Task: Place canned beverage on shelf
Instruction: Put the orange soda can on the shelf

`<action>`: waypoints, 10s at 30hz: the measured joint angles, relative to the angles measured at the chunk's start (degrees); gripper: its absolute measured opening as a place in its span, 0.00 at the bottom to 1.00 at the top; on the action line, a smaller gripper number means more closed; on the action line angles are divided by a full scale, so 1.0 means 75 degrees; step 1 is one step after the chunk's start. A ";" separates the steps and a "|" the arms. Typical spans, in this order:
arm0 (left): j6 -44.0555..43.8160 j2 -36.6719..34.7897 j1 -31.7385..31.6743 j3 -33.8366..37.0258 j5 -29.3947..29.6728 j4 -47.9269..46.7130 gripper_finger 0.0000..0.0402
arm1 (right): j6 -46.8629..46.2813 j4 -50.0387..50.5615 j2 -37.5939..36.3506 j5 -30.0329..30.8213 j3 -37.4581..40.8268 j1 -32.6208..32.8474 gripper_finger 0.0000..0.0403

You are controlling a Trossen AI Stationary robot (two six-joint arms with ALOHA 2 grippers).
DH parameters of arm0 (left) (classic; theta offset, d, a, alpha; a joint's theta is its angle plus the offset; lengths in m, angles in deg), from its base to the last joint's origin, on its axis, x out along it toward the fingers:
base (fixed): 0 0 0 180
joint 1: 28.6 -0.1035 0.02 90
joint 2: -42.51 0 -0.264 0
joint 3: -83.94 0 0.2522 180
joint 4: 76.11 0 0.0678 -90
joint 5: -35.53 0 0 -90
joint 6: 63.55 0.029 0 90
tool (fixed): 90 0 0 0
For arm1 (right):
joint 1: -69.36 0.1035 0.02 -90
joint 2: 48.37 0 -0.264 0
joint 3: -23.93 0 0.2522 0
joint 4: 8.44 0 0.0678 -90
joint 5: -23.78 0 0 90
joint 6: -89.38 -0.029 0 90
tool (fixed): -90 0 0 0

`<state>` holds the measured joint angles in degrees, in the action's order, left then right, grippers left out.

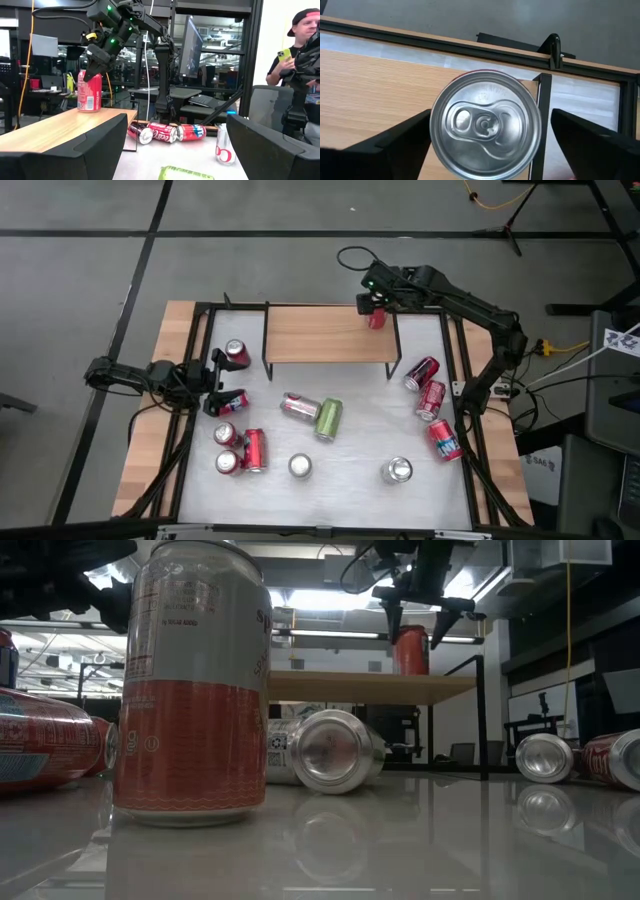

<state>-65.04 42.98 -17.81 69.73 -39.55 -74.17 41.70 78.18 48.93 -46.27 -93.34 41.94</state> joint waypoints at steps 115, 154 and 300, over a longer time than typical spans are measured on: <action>-0.0006 0.0000 -0.0001 0.0000 0.0117 -0.0029 0.84 | 1.1372 0.0711 0.0311 -0.3015 -0.1084 -0.1346 0.91; 0.0011 0.0000 -0.0001 0.0001 0.0117 -0.0026 0.84 | 0.5125 0.0446 0.0405 -0.0742 -0.1081 -0.0641 0.70; 0.0017 0.0000 -0.0001 0.0000 0.0119 -0.0029 0.84 | 1.0724 0.0828 0.0341 -0.2798 -0.0670 -0.1492 0.77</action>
<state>-64.91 42.98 -17.82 69.73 -38.66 -74.39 122.13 84.39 51.48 -67.26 -98.37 30.75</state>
